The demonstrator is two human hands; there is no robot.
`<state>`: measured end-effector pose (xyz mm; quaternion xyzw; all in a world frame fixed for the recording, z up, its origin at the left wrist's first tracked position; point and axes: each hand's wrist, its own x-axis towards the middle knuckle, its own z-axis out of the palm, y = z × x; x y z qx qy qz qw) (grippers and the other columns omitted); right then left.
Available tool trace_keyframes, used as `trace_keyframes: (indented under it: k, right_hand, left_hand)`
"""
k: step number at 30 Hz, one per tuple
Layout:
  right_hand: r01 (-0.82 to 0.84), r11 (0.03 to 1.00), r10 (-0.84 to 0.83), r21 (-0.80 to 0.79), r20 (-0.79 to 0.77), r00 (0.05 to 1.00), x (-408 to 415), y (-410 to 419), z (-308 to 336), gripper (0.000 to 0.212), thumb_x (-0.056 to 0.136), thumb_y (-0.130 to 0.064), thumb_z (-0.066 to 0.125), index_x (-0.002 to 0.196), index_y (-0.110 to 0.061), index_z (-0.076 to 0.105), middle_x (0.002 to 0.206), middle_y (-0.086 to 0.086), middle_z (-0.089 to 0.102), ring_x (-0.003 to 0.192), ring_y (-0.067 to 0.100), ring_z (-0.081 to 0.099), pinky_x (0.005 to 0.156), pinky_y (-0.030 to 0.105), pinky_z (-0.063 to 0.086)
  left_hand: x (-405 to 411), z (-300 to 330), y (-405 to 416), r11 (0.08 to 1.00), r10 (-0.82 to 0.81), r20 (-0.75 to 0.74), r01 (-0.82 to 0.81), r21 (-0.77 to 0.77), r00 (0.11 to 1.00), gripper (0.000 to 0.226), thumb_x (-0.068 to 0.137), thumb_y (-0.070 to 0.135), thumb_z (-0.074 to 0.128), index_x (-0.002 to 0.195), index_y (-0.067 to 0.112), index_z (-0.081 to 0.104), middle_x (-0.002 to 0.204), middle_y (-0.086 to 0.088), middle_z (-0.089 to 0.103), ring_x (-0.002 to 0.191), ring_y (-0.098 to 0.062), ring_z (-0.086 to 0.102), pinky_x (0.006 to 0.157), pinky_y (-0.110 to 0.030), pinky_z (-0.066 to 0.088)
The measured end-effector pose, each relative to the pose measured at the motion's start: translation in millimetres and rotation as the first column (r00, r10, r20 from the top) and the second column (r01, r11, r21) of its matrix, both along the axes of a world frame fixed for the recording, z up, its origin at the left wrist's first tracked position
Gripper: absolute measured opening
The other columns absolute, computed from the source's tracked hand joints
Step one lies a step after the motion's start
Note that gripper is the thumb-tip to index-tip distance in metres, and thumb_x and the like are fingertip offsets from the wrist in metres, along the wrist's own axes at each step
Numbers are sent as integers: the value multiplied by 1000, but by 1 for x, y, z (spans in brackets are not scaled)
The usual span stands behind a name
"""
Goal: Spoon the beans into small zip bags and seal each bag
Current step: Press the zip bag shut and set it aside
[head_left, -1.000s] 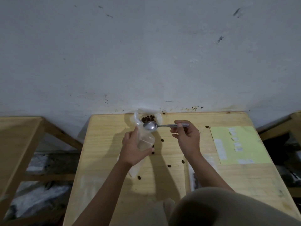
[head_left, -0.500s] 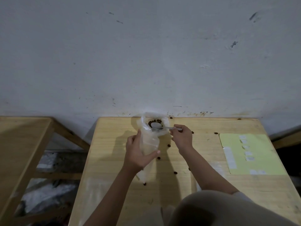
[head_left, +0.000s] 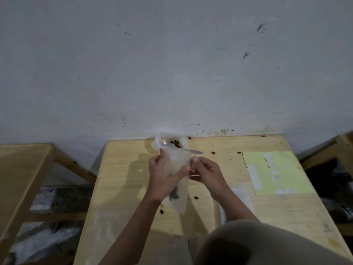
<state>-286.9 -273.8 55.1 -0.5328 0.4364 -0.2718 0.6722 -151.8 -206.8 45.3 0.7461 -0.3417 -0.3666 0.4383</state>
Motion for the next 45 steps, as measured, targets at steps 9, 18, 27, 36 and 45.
trace_keyframes:
  k: [9,18,27,36,45]
  right_hand:
    - [243,968,-240,-59,65,969,-37,16,-10,18,84,-12,68,77,5,65,78,31,62,73,32,63,80,50,56]
    - [305,949,-293,-85,128,947,-71,20,-8,17,83,-1,67,69,-1,58,62,6,65,64,15,67,63,24,55]
    - [292,956,-288,-7,148,946,-102,10,-3,22,84,-3,65,65,-8,56,63,4,65,64,16,69,64,30,58]
    - [224,975,-222,1,160,962,-123,-5,2,17,69,4,77,79,-7,69,73,8,71,70,22,67,66,31,57]
    - [218,974,-207,-65,149,967,-137,-23,0,27,67,5,79,62,-12,59,65,9,61,65,22,56,65,31,50]
  left_hand:
    - [-29,6,17,980,118,-91,-131,-152,989,8,90,20,61,98,17,61,90,-4,66,87,-17,63,79,-26,50]
    - [-58,3,16,984,21,-48,-29,-176,999,20,91,15,59,77,1,56,68,-8,55,63,-14,49,64,-31,42]
    - [-86,10,6,979,-27,-230,-22,-204,973,21,87,14,65,79,-5,61,69,-7,60,66,-16,53,63,-27,44]
    - [-115,13,-11,975,-58,-264,-3,-224,963,5,84,4,67,82,8,69,72,0,71,68,-8,65,64,-20,51]
    - [-135,13,-23,968,-82,-245,19,-251,966,5,86,4,64,86,6,68,76,-4,72,73,-14,68,68,-25,54]
